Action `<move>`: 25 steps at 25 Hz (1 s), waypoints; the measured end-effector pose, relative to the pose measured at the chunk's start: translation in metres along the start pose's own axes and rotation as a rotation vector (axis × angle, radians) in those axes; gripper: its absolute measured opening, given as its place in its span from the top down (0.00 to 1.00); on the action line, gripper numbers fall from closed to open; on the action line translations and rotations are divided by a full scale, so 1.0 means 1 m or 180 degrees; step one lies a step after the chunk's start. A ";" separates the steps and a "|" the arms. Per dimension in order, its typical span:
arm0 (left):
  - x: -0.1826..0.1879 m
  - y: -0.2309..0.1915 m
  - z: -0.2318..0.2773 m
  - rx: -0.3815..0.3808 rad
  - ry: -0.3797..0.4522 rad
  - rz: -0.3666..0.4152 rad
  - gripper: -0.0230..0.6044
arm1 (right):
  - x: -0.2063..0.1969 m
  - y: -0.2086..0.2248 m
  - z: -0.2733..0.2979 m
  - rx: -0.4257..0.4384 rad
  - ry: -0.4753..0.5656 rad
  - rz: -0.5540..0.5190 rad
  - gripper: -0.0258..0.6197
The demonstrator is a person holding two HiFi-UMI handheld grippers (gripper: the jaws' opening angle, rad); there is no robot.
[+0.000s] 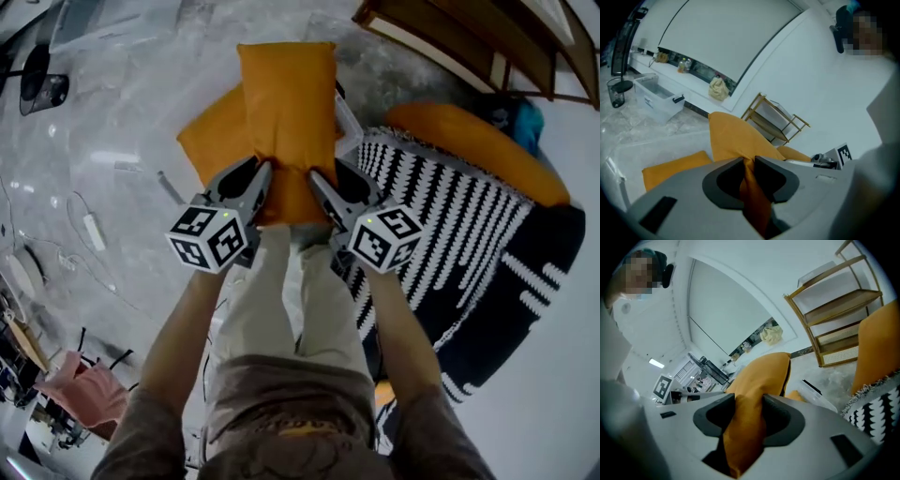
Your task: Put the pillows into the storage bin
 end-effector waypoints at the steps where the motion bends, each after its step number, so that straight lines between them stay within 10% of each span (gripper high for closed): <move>1: -0.005 -0.007 0.000 0.0032 0.0028 -0.0064 0.84 | -0.003 0.001 0.007 0.0008 -0.0061 -0.0036 0.67; 11: -0.018 -0.101 0.031 0.0257 0.0282 -0.0532 0.83 | -0.011 0.038 0.106 -0.0001 -0.0365 -0.0266 0.64; 15: -0.010 -0.126 0.035 0.0328 0.0190 -0.0338 0.72 | 0.015 0.058 0.123 -0.0501 -0.0099 -0.0500 0.69; 25: -0.009 -0.122 0.037 0.0095 -0.0303 0.0054 0.68 | -0.007 0.053 0.107 -0.0510 -0.0153 -0.0188 0.63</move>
Point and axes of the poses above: the fingertips, and each gripper's own axes: z forward along the fingers, y to its right, x out of its top, the point moved 4 cm from there along -z, backward along the fingers, and after that the axes turned 9 degrees about -x, right-handed, at the moved point
